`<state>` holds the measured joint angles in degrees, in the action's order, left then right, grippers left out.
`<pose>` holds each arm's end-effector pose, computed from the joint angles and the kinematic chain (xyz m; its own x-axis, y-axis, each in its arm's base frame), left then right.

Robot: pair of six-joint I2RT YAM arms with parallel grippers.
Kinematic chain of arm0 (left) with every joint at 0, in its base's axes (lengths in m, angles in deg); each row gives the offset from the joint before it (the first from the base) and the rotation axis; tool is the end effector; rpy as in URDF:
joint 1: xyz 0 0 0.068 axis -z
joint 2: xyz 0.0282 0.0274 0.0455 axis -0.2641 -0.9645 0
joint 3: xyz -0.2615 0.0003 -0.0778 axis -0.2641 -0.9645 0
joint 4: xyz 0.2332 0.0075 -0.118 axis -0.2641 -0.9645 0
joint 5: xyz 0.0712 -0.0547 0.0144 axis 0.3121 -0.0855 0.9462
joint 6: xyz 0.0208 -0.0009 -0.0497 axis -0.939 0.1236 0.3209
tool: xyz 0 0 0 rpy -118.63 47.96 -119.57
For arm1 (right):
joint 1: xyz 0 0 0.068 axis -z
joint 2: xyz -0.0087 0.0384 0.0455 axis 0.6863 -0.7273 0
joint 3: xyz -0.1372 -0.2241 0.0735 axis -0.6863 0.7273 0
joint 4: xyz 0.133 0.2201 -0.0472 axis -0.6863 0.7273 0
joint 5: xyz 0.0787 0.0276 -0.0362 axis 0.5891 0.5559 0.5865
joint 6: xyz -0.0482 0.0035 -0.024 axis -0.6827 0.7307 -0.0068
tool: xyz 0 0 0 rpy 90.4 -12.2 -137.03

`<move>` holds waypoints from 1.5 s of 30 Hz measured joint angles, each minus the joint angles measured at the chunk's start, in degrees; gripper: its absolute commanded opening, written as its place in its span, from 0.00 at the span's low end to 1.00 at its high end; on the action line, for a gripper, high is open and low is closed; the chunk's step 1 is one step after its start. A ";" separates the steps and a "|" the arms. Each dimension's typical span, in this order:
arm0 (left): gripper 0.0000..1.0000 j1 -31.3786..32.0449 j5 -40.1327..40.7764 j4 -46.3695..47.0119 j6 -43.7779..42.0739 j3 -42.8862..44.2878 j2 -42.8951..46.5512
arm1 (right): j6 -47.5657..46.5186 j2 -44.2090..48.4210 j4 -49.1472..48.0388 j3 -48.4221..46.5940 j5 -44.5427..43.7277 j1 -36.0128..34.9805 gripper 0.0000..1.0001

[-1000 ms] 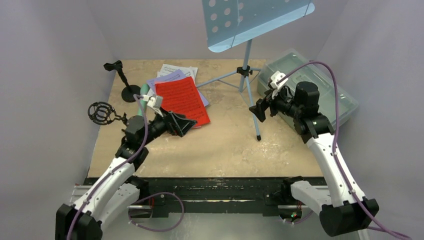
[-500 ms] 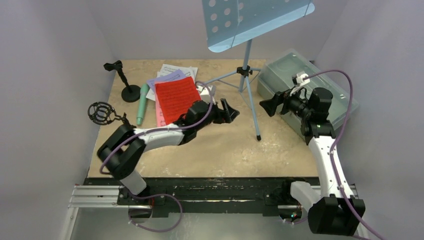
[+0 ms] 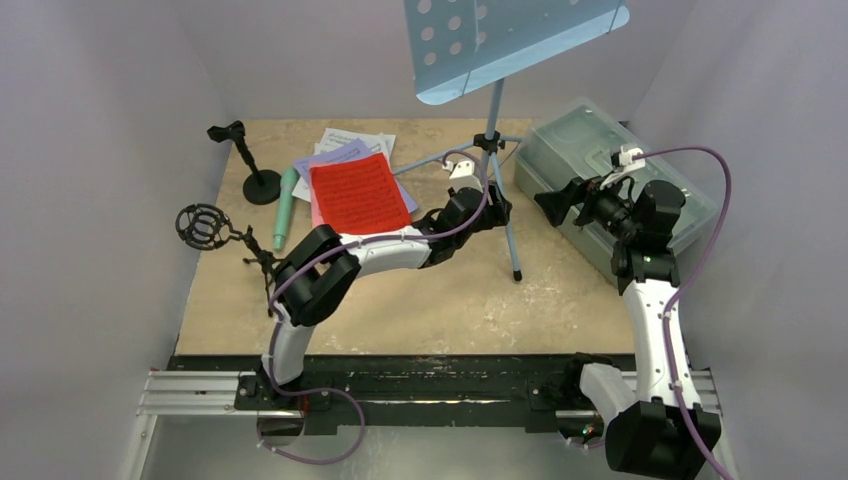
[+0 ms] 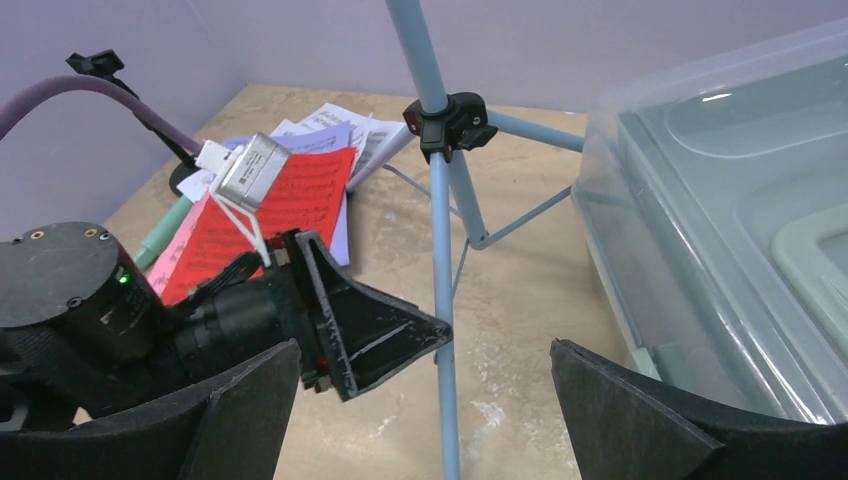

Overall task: Pack up the instrument practice props
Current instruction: Adjust the music stand at the center of the board.

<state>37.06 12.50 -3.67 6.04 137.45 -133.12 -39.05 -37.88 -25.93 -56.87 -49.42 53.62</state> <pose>0.2959 -0.3640 0.2165 -0.5302 -0.4372 -0.7265 0.2345 0.7478 -0.6211 0.2152 -0.0158 0.3470 -0.2319 0.1645 -0.9587 -0.4583 0.8509 0.2568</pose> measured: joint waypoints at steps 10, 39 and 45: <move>0.05 0.57 7.37 -10.62 -2.10 19.21 -11.76 | 0.52 0.07 -0.28 0.11 0.09 0.02 0.98; 0.00 -2.32 16.92 -22.71 -13.05 3.58 3.52 | 0.79 0.13 -0.70 1.16 2.05 0.02 0.99; 0.00 -3.04 15.47 -23.02 -14.95 0.46 6.19 | 0.79 0.11 -0.70 1.18 3.02 0.02 0.99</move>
<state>34.03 27.98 -26.68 -8.91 137.91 -126.93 -38.27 -37.77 -26.63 -55.69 -46.41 53.64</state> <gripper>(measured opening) 0.155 0.987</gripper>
